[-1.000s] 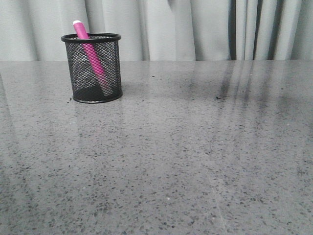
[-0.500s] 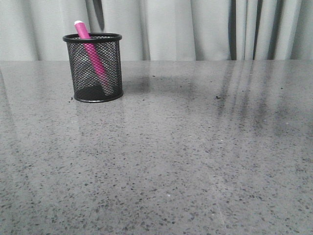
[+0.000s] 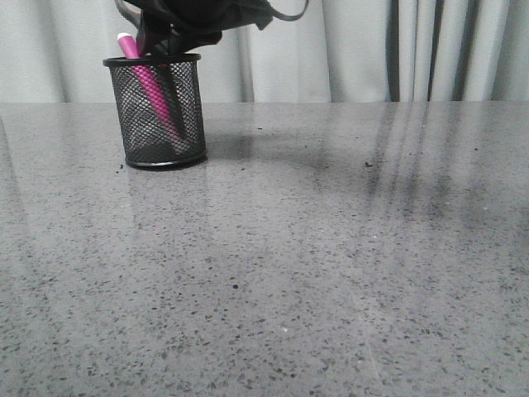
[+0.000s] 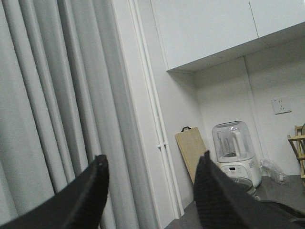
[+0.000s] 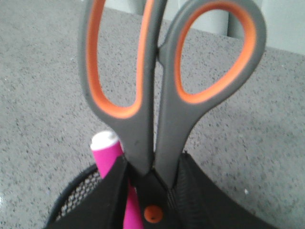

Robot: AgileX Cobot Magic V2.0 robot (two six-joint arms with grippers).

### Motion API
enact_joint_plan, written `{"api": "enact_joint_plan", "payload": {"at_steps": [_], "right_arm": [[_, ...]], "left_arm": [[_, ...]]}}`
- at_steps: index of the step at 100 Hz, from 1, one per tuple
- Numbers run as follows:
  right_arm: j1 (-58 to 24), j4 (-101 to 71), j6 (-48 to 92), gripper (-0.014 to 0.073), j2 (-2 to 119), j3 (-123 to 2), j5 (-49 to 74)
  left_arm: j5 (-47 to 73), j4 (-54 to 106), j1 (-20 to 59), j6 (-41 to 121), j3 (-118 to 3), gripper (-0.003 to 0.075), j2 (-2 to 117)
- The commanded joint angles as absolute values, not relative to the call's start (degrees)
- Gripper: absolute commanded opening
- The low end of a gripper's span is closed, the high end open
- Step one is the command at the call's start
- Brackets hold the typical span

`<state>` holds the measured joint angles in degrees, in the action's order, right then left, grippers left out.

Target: Put pen and scissors into bin

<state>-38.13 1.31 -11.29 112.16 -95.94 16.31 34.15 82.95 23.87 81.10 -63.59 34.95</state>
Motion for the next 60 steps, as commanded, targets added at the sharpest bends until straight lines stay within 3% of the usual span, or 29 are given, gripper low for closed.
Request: {"api": "enact_joint_plan", "payload": {"at_steps": [1,9,14,21,25,34,41,47,60], "right_arm": [[-38.11,1.78,-10.58,0.0257,108.02,-97.58,15.57],[-38.11,1.79,-10.58,0.0422,106.76,-97.58,18.62],[-38.11,1.79,-10.58,0.0475,105.60,-97.58,19.69],[-38.11,1.79,-10.58,0.0485,103.16,-97.58,20.06],[-38.11,1.79,-10.58,0.0472,101.52,-97.58,20.25],[-38.11,2.20,-10.30,0.0345,96.27,-97.55,22.58],[-38.49,3.81,-8.55,0.0134,91.29,-96.43,25.65],[-38.71,5.36,-7.07,-0.0082,85.87,-93.38,26.99],[-38.71,7.26,-6.97,-0.0069,72.33,-81.31,27.13]], "left_arm": [[32.95,84.80,24.36,80.07,-64.86,0.0366,35.17],[32.22,84.46,24.36,79.36,-64.86,0.0366,35.17],[31.43,83.10,24.36,78.08,-64.86,0.0365,35.17],[30.14,78.77,24.36,74.36,-64.86,0.0334,35.17],[29.40,74.66,24.36,69.92,-64.86,0.0270,35.14],[29.01,60.98,24.36,59.15,-64.74,0.0115,34.47],[29.41,49.71,24.36,48.86,-63.95,-0.0014,33.07],[29.41,39.22,24.36,40.78,-61.77,-0.0019,31.29],[29.41,23.69,24.36,25.32,-55.10,-0.0019,25.09]]}}
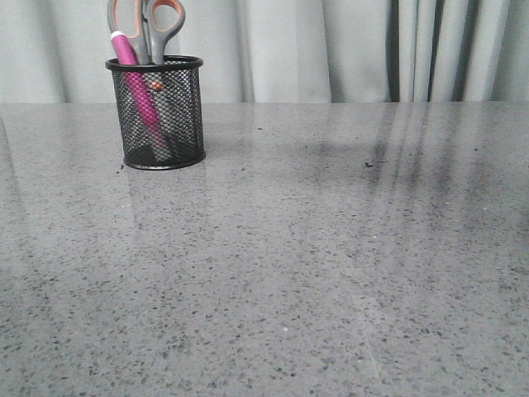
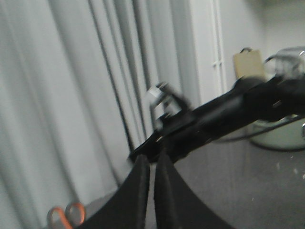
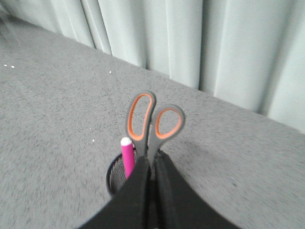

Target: Put pen and scissors into bin

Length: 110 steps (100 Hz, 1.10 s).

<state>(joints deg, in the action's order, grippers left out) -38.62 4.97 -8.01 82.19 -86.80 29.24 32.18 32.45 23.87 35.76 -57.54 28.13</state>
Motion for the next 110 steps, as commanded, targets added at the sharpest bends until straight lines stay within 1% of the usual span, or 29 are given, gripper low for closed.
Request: {"api": "enact_joint_plan", "payload": {"at_steps": [1,10,22,33,38,47,69,76,84,110], "right_arm": [[-38.71,7.55,-6.97,-0.0069,70.62,-79.63,27.13],[-38.71,8.96,-6.97,-0.0069,58.78,-67.95,27.97],[-38.71,10.64,-6.97,-0.0069,42.49,-52.25,31.37],[-38.61,12.59,-6.97,-0.0069,28.65,-42.69,35.35],[-38.61,13.11,-6.97,-0.0069,22.55,-39.74,36.73],[-38.61,13.22,-6.97,-0.0069,15.11,-36.02,36.99],[-38.61,13.48,-6.97,-0.0069,-2.17,-31.66,34.65],[-38.61,13.77,-6.97,-0.0069,-1.06,-31.80,36.36],[-38.44,10.22,-6.97,-0.0069,0.21,-31.80,37.22],[-38.44,9.82,-6.97,-0.0069,1.34,-31.80,37.46]], "left_arm": [[29.41,22.53,24.36,24.74,-54.66,-0.0019,24.71],[29.41,18.43,24.36,19.58,-48.54,-0.0019,19.43],[29.41,18.19,24.36,15.81,-40.62,-0.0019,12.76],[29.41,18.19,24.36,13.75,-36.10,-0.0019,8.37],[29.41,18.19,24.36,13.75,-34.67,-0.0019,7.04],[29.41,18.07,24.36,13.75,-33.05,-0.0019,6.53],[29.25,17.97,24.36,13.75,-31.71,-0.0019,6.53],[29.16,17.97,24.36,13.75,-31.71,-0.0019,6.53],[29.25,18.92,24.25,13.75,-31.71,-0.0019,6.53],[29.25,18.90,24.38,13.75,-31.71,-0.0019,6.53]]}}
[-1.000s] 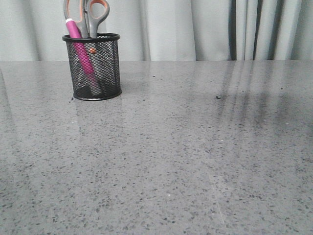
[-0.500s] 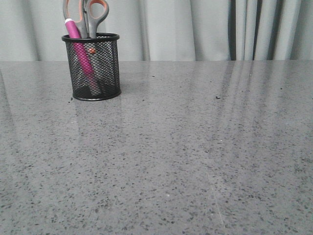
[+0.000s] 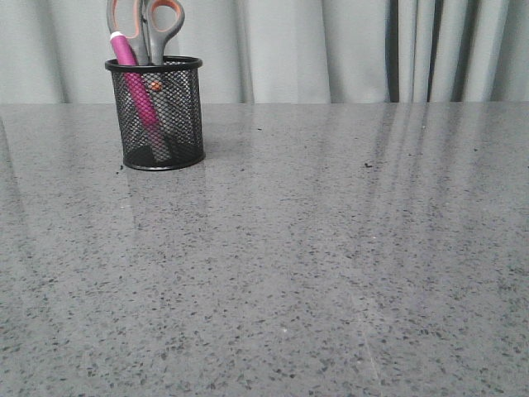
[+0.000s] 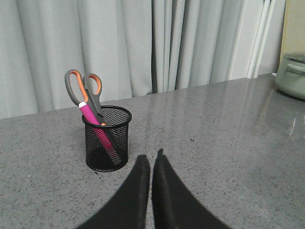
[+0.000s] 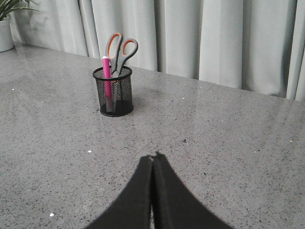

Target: Put pen and scissors into bin

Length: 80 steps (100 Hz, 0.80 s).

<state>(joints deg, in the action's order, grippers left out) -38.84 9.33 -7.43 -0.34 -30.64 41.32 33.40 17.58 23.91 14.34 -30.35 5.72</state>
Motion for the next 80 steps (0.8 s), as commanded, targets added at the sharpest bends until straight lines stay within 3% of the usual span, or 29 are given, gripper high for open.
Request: {"api": "enact_joint_plan", "payload": {"at_steps": [1,34,41,54,68,80], "right_arm": [[-38.44,9.82,-6.97,-0.0069,1.34,-31.80,37.46],[-38.44,9.82,-6.97,-0.0069,1.47,-31.80,37.46],[-38.44,9.82,-6.97,-0.0069,1.47,-31.80,37.46],[-38.44,9.82,-6.97,-0.0069,1.47,-31.80,37.46],[-38.44,9.82,-6.97,-0.0069,1.47,-31.80,37.46],[-38.44,9.82,-6.97,-0.0069,1.47,-31.80,37.46]], "left_arm": [[29.25,18.90,24.38,13.75,-31.71,-0.0019,6.53],[29.33,18.92,23.89,13.75,-30.63,-0.0019,6.53],[26.53,12.48,22.67,16.91,-29.16,-0.0019,5.61],[17.22,2.13,17.40,17.03,-20.01,-0.0019,1.67],[6.62,2.82,11.72,14.67,-8.65,-0.0019,-2.15],[6.16,2.94,8.64,5.73,-3.17,-0.0019,-2.09]]}}
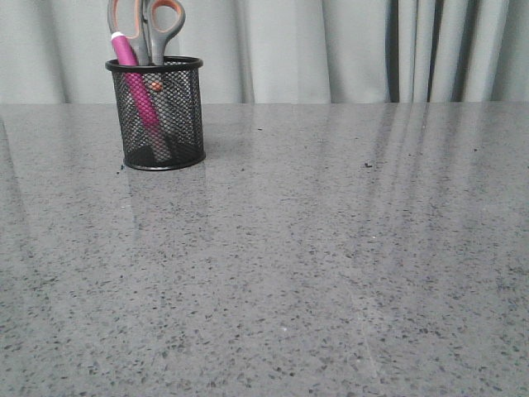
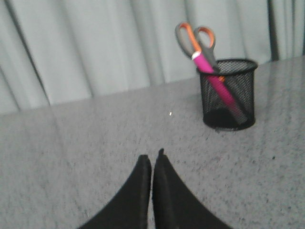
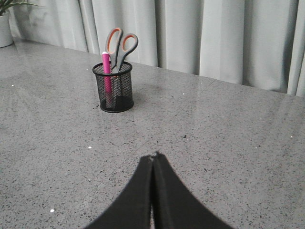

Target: Put pen and scissors into bin

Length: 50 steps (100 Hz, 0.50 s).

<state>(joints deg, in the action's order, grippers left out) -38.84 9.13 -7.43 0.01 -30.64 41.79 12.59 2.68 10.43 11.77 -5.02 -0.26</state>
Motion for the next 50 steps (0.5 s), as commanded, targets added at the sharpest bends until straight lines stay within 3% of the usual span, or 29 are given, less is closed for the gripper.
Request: {"api": "enact_joint_plan", "payload": {"at_steps": [1,17,27,50], "right_arm": [[-38.44,9.82,-6.97,-0.0069,1.47,-31.80,37.46],[-38.44,9.82,-6.97,-0.0069,1.47,-31.80,37.46],[-38.44,9.82,-6.97,-0.0069,1.47,-31.80,37.46],[-38.44,9.82,-6.97,-0.0069,1.47,-31.80,37.46]], "left_arm": [[6.16,2.94,8.53,4.84,-2.89,-0.0019,-2.09],[7.98,2.94,7.65,-0.47,2.71,-0.0019,-2.09],[17.03,2.60,7.65,-0.47,2.60,-0.0019,-2.09],[16.94,2.51,7.35,-0.62,2.60,-0.0019,-2.09]]}}
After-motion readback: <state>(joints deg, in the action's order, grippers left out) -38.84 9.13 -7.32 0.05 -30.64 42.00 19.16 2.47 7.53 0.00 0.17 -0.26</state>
